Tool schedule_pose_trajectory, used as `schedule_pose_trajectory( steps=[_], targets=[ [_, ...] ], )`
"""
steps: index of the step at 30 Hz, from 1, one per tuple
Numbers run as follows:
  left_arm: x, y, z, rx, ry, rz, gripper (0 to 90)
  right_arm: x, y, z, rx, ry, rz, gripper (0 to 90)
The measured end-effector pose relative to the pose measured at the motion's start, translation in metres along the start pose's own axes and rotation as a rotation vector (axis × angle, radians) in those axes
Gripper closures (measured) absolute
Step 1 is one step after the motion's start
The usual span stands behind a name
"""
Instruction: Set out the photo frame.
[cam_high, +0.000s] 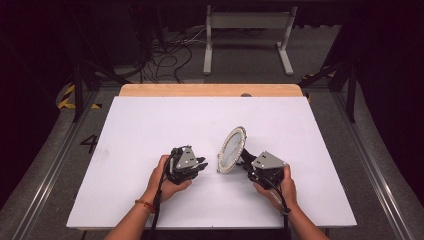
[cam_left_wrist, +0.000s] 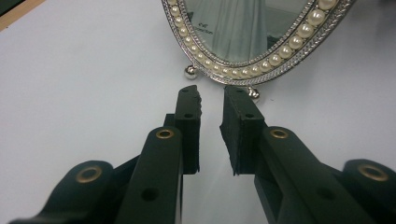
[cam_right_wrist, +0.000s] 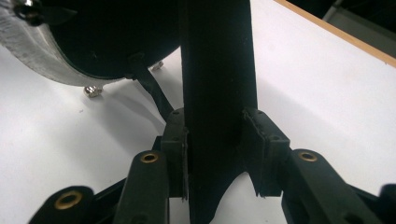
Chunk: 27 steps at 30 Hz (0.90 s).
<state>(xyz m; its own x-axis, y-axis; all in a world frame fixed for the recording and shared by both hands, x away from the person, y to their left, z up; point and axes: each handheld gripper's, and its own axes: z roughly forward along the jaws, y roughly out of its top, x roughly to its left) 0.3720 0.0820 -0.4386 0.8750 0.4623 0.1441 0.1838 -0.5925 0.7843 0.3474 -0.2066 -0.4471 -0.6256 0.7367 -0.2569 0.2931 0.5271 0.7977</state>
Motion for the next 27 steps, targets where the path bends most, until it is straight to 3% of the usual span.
schedule_pose_trajectory(
  steps=[5,9,15,19,27],
  targets=[
    [0.002,0.0,-0.002,-0.006,0.003,-0.009,75.3,-0.002,-0.001,-0.001,0.006,0.015,0.009,64.0],
    [0.004,0.0,-0.006,-0.016,0.005,-0.014,74.6,-0.006,-0.004,-0.002,0.037,0.058,0.066,62.3],
    [0.003,0.0,-0.005,-0.018,-0.006,-0.023,73.1,-0.012,-0.01,-0.002,0.078,0.092,0.055,63.0],
    [0.003,0.0,-0.005,-0.02,-0.009,-0.022,71.8,-0.013,-0.011,-0.003,0.094,0.093,0.031,63.9],
    [0.004,0.0,-0.006,-0.019,-0.011,-0.024,68.1,-0.02,-0.013,-0.003,0.098,0.063,0.066,59.4]
  ],
)
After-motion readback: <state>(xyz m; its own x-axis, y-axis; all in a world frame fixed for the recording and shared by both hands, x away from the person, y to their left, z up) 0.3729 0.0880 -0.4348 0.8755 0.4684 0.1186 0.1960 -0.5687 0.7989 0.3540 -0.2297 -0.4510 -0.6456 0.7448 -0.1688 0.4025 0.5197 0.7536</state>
